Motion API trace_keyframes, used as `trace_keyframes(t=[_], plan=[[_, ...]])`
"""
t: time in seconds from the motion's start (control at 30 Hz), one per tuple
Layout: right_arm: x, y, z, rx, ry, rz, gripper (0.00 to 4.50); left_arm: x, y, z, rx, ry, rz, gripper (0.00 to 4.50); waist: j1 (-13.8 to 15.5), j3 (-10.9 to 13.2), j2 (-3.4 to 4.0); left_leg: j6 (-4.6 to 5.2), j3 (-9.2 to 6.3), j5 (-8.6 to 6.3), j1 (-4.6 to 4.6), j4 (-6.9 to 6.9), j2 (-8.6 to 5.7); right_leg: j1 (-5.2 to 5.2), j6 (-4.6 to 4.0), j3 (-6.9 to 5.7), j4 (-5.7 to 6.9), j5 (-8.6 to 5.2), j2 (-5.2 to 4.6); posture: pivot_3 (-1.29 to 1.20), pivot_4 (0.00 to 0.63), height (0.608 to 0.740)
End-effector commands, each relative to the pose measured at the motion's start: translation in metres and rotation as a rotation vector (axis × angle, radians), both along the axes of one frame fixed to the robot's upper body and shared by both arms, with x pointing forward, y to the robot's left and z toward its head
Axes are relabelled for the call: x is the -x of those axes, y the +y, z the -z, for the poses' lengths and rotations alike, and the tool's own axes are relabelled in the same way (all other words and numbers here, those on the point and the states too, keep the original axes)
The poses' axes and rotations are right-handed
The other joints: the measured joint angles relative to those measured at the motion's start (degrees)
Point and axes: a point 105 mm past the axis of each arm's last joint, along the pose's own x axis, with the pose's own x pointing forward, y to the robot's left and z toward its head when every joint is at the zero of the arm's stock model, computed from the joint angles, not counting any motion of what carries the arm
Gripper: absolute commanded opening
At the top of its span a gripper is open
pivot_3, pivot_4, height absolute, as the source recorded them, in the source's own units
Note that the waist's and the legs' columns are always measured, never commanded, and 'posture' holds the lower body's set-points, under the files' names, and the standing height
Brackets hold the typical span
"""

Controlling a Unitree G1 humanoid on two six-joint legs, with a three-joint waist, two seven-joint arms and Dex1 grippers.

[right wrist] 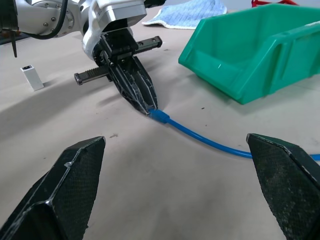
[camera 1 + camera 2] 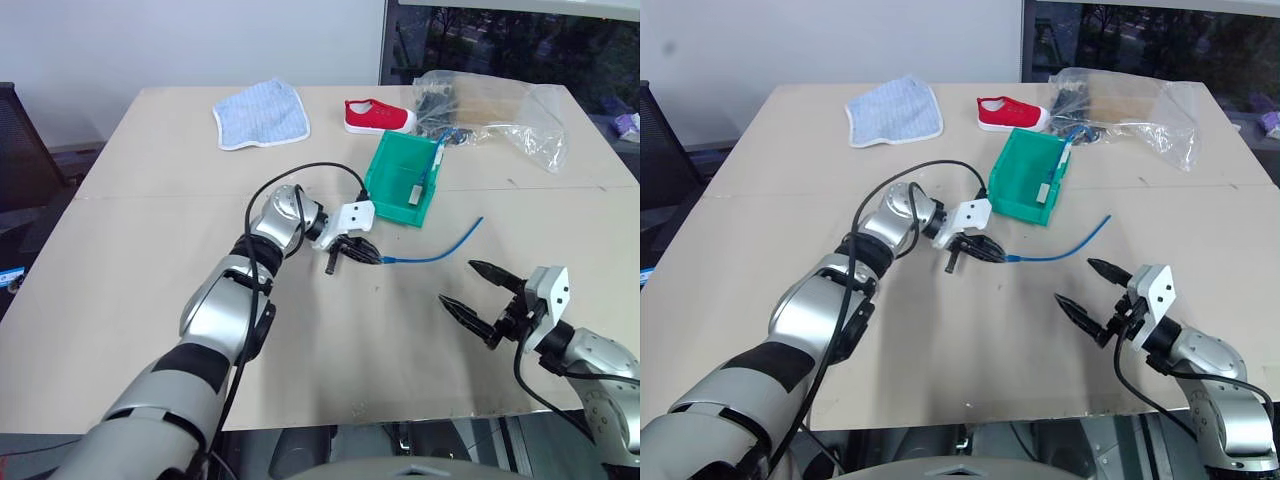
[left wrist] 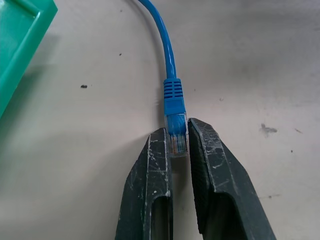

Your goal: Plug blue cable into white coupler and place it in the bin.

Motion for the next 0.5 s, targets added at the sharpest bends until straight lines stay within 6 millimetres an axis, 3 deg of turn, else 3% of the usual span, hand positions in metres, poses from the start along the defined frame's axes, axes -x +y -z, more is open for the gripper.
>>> trace_keyframes(t=[0.03, 0.27, 0.37, 0.5], plan=[[0.004, 0.006, -0.002, -0.065, 0.064, -0.013, 4.50, 0.002, -0.017, -0.031, 0.196, 0.093, 0.004, 0.05, 0.06, 0.00, 0.00, 0.00, 0.00, 0.00, 0.00, 0.01, 0.00, 0.00, 0.00, 0.00, 0.00, 0.00, 0.00, 0.00, 0.150, 0.740], [0.013, 0.033, -0.022, -0.381, 0.212, -0.116, 4.50, 0.028, -0.029, -0.098, 0.515, 0.491, 0.087, 0.05, -0.55, 0.01, 0.00, 0.00, -0.11, 0.00, -0.03, 0.01, 0.13, -0.01, -0.01, -0.06, 0.04, 0.00, 0.01, 0.00, 0.150, 0.740], [0.008, 0.044, -0.048, -0.503, 0.173, -0.177, 4.50, 0.037, -0.025, -0.109, 0.543, 0.577, 0.115, 0.05, -0.87, 0.00, 0.01, 0.00, -0.05, 0.00, 0.06, 0.00, 0.19, 0.01, -0.02, 0.03, 0.08, 0.00, 0.00, 0.00, 0.150, 0.740], [-0.003, 0.055, -0.075, -0.595, 0.129, -0.214, 4.50, 0.042, -0.023, -0.110, 0.526, 0.609, 0.123, 0.05, -0.83, 0.00, 0.01, 0.00, -0.09, 0.00, 0.12, 0.01, 0.17, 0.05, -0.02, 0.01, 0.13, 0.01, 0.01, 0.00, 0.150, 0.740]])
